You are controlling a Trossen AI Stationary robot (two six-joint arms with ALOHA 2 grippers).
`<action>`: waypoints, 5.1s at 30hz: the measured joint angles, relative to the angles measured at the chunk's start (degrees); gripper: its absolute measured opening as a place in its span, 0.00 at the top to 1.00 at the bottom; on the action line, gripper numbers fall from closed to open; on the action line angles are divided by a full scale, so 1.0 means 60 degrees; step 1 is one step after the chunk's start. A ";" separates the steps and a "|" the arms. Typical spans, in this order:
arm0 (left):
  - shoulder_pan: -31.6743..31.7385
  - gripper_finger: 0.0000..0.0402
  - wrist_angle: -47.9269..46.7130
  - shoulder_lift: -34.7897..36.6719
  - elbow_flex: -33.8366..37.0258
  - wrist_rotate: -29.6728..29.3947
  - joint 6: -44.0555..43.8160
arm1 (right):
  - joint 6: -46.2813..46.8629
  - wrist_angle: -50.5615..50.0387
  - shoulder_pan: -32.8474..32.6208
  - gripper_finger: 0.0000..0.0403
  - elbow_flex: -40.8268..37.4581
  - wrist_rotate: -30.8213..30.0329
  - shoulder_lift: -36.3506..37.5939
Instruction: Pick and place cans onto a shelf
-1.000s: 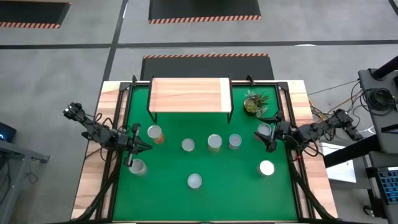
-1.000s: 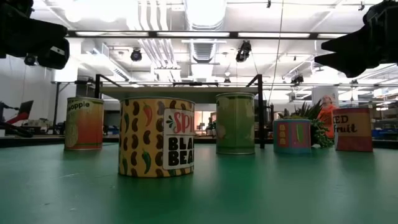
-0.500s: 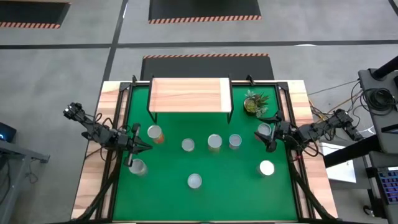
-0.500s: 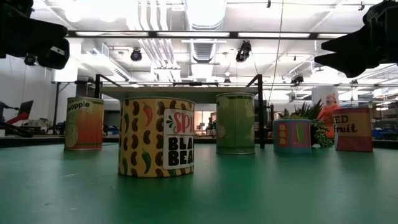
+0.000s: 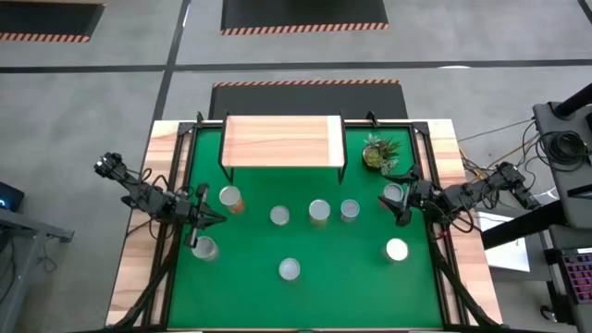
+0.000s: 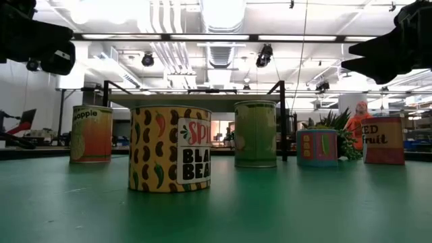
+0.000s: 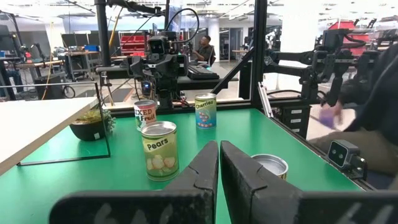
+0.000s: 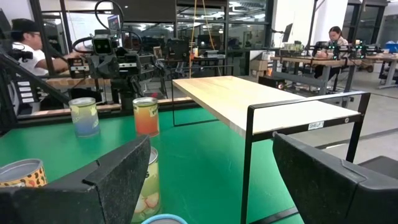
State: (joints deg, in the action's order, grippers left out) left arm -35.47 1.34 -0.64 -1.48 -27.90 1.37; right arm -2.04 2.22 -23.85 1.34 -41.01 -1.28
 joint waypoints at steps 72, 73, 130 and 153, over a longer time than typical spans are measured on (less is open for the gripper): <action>0.0015 1.00 0.8673 -0.7677 -0.2837 -0.1698 -0.2842 | 0.0649 0.3648 0.0002 0.19 0.0003 -0.1090 0.0000; 0.0015 1.00 0.8294 -0.7960 -0.3226 -0.1862 -0.3021 | 0.0475 0.3825 0.0002 0.19 0.0004 -0.1090 0.0000; 0.3119 0.28 -1.1471 -1.1799 -0.8951 -0.0476 -1.6085 | 0.0083 0.2685 -0.0001 0.19 0.0780 -0.0409 -0.0011; 0.3181 0.08 -1.1147 -1.3156 -0.8783 -0.0678 -1.6243 | -0.0336 0.2892 0.0002 0.19 0.0780 -0.0412 -0.0004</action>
State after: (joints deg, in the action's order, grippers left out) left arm -16.38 -65.54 -79.58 -54.17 -31.97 -96.09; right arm -4.05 19.57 -23.84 6.02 -43.48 -1.30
